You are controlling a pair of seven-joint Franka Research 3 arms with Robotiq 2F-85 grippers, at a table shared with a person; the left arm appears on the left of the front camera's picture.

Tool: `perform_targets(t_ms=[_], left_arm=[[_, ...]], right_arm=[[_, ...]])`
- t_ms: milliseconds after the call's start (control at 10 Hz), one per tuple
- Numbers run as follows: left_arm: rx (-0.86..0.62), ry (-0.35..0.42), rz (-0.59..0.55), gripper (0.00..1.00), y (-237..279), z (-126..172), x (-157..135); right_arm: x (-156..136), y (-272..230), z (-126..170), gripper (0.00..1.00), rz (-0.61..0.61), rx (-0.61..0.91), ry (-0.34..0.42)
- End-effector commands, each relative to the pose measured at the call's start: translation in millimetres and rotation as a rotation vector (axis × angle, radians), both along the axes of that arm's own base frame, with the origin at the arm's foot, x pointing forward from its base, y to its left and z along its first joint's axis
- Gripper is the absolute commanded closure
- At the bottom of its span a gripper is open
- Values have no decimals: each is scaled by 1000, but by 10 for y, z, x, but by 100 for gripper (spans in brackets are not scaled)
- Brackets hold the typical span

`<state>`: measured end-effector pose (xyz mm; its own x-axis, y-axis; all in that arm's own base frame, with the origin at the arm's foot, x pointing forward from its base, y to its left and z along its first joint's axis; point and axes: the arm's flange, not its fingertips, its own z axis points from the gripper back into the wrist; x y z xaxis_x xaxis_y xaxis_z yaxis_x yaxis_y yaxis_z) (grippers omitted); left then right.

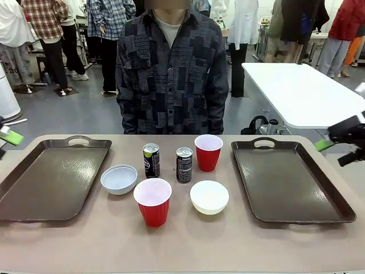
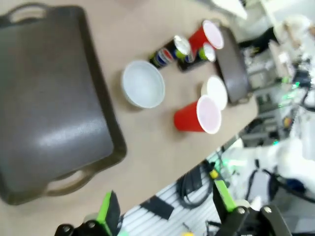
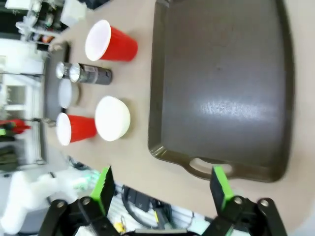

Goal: Prepare tableware on both trays.
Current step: Pick up a Picnic Bowl from the table and place it on a Handle tray.

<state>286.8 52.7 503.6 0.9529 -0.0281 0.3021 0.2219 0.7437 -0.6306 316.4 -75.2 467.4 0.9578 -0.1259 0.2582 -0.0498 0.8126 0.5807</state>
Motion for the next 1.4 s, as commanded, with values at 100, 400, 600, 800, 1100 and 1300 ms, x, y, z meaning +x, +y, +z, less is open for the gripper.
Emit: perform_targets(t_ms=[100, 400, 600, 800, 1100, 1300], left_arm=[[-164, -7, 93, 0, 460, -460, -154], [-217, -60, 146, 0, 730, -331, -382], [-222, -77, 191, 0, 889, -312, -499], [-222, -70, 214, 0, 937, -322, -536], [-192, -38, 195, 0, 745, -286, -458], [-188, -42, 202, 0, 977, -153, -384]], right_arm=[[-416, -217, -504, 0, -29, 163, -35], [-610, -459, -521, 0, -73, 224, -56], [-665, -552, -504, 0, -87, 241, -55], [-703, -596, -500, 0, -91, 248, -57], [-766, -612, -432, 0, -89, 244, -70], [-535, -909, -226, 0, -101, 224, -35]])
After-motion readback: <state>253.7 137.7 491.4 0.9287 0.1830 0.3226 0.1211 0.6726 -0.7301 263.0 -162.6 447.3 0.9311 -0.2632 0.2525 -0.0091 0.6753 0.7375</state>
